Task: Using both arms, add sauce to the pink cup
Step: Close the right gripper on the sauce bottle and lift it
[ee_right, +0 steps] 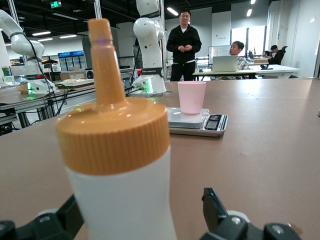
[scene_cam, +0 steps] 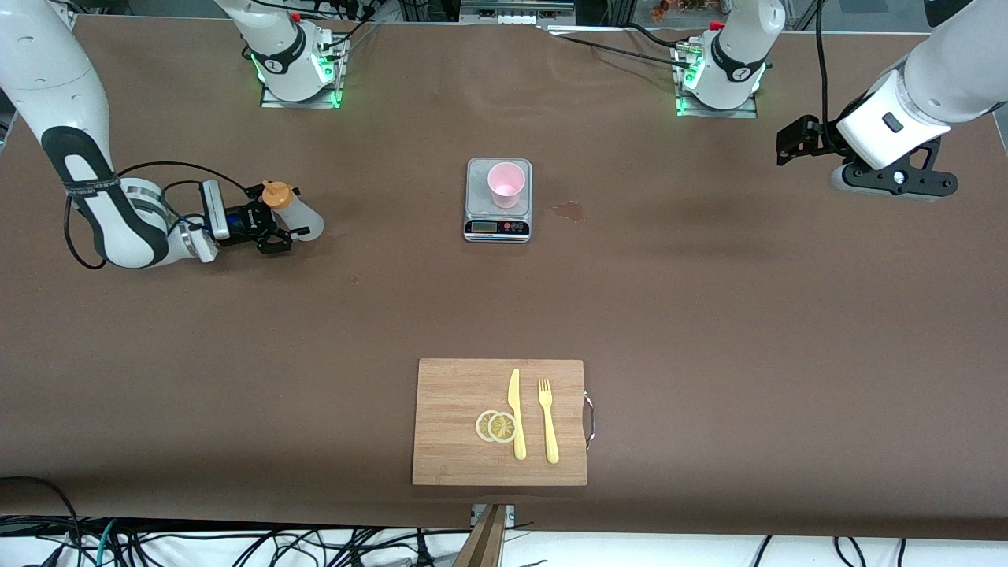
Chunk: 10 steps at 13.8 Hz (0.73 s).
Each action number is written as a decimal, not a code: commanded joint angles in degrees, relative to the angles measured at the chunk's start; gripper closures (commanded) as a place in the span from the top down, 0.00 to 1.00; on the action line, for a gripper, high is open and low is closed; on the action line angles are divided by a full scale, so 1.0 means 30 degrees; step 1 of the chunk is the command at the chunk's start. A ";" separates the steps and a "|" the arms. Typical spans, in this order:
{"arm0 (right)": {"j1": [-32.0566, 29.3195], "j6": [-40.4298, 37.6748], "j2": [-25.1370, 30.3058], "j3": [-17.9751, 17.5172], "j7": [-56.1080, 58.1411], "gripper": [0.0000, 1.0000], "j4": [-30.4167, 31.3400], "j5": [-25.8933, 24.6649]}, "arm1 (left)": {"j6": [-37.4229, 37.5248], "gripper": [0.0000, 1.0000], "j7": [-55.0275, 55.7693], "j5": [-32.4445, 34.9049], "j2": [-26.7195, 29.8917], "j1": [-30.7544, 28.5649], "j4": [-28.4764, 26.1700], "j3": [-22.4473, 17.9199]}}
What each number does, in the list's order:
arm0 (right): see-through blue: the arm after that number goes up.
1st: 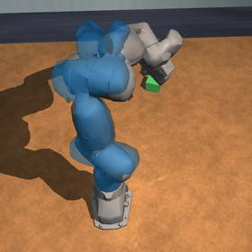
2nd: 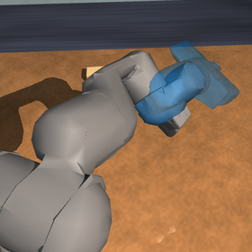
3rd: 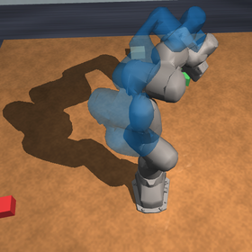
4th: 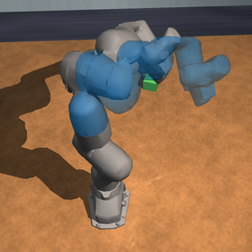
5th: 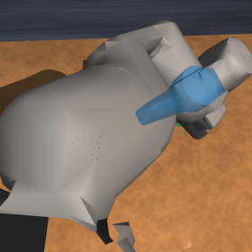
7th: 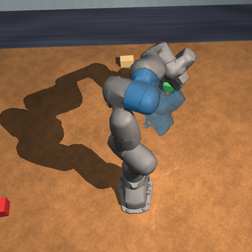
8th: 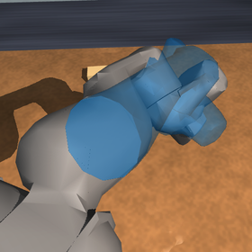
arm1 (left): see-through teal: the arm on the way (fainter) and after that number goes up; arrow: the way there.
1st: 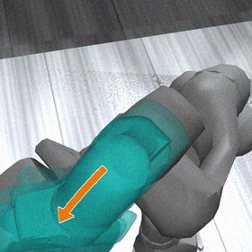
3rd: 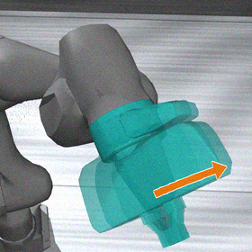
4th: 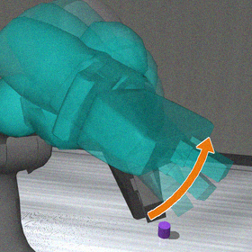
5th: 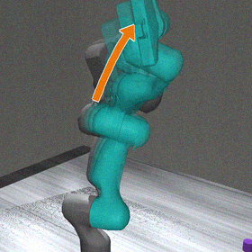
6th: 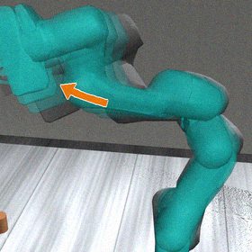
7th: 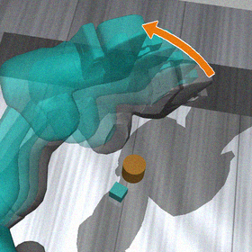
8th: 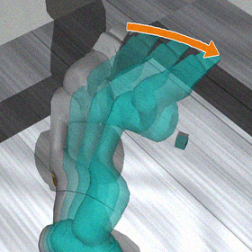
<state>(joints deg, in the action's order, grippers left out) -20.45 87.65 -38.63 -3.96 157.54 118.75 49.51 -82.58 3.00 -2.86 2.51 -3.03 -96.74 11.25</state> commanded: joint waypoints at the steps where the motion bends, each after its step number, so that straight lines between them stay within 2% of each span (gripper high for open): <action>1: -0.0039 -0.0125 -0.0393 -0.0231 0.2536 1.00 0.0348 0.0665 | 0.0572 1.00 -0.0237 0.0427 -0.0105 -0.0103 0.0461 0.0148; 3: -0.0039 -0.0125 -0.0394 -0.0232 0.2536 0.99 0.0318 0.0665 | 0.0602 1.00 -0.0266 0.0427 -0.0134 -0.0132 0.0461 0.0119; 4: 0.0019 -0.0125 -0.0394 -0.0261 0.2507 0.95 0.0318 0.0665 | 0.0602 1.00 -0.0324 0.0427 -0.0134 -0.0132 0.0490 0.0061; 5: 0.0107 -0.0154 -0.0394 -0.0261 0.2507 0.83 0.0289 0.0694 | 0.0603 1.00 -0.0354 0.0427 -0.0134 -0.0161 0.0490 0.0060; 9: 0.0312 -0.0300 -0.0277 -0.0261 0.2187 0.20 0.0114 0.0929 | 0.0661 1.00 -0.0325 0.0427 -0.0105 -0.0161 0.0461 0.0089; 10: 0.0371 -0.0330 -0.0218 -0.0261 0.2098 0.09 0.0055 0.0929 | 0.0719 1.00 -0.0296 0.0427 -0.0105 -0.0132 0.0490 0.0118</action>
<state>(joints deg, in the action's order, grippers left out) -19.87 87.53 -39.54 -4.99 157.82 118.86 51.08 -82.00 2.99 -2.86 2.51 -3.14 -96.74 11.20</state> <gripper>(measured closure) 0.449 0.000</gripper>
